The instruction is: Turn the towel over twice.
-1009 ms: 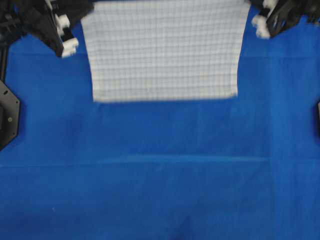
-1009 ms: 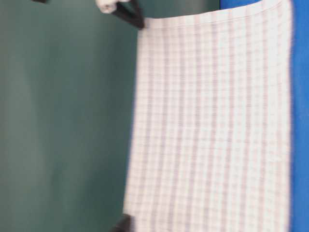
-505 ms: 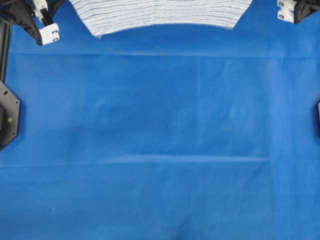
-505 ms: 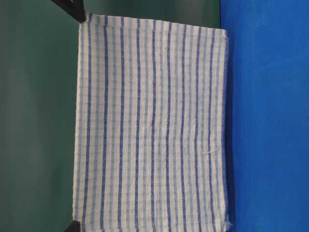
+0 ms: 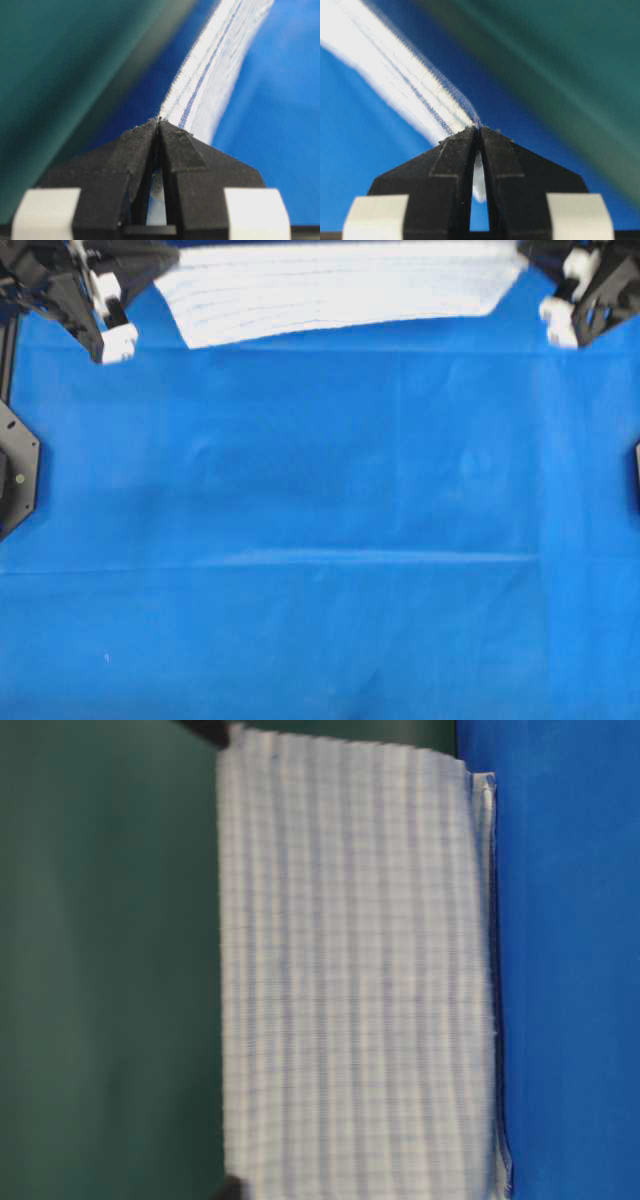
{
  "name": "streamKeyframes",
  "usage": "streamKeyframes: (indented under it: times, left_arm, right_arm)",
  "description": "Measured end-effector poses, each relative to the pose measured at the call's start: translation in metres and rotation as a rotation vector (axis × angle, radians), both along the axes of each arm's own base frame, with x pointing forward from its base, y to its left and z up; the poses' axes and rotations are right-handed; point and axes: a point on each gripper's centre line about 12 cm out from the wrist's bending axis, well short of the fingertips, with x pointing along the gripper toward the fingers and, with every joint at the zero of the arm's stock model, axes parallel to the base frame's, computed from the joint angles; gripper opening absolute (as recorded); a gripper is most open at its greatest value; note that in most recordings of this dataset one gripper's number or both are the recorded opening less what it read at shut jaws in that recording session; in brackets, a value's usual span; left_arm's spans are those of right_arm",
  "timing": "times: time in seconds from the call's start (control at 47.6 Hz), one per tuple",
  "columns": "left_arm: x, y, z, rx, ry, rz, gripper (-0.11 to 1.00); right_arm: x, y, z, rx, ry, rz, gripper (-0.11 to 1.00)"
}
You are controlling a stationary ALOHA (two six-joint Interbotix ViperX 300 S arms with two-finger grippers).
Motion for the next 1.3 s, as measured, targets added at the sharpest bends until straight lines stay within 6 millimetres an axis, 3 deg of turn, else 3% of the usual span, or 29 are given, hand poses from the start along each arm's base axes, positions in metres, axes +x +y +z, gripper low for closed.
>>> streamKeyframes:
  times: [0.105,0.252,0.463,0.736,1.051,1.304]
  left_arm:
    - [0.006,-0.023,-0.037,-0.065,0.099,-0.083,0.01]
    - [0.011,-0.062,-0.074,-0.139,0.211,-0.215,0.01]
    - [0.012,-0.110,-0.099,-0.299,0.273,-0.310,0.01]
    - [0.010,-0.162,-0.120,-0.454,0.342,-0.397,0.01]
    - [0.014,-0.181,-0.144,-0.485,0.435,-0.417,0.01]
    - [0.014,-0.182,-0.146,-0.484,0.446,-0.415,0.01]
  right_arm:
    - [0.003,0.023,-0.031,0.110,0.036,0.034,0.06]
    - [0.009,0.055,-0.068,0.229,0.070,0.098,0.06]
    - [0.021,0.101,-0.107,0.361,0.147,0.174,0.06]
    - [0.029,0.151,-0.142,0.450,0.260,0.234,0.06]
    - [0.035,0.181,-0.153,0.487,0.299,0.267,0.06]
    - [0.038,0.185,-0.154,0.481,0.308,0.279,0.06]
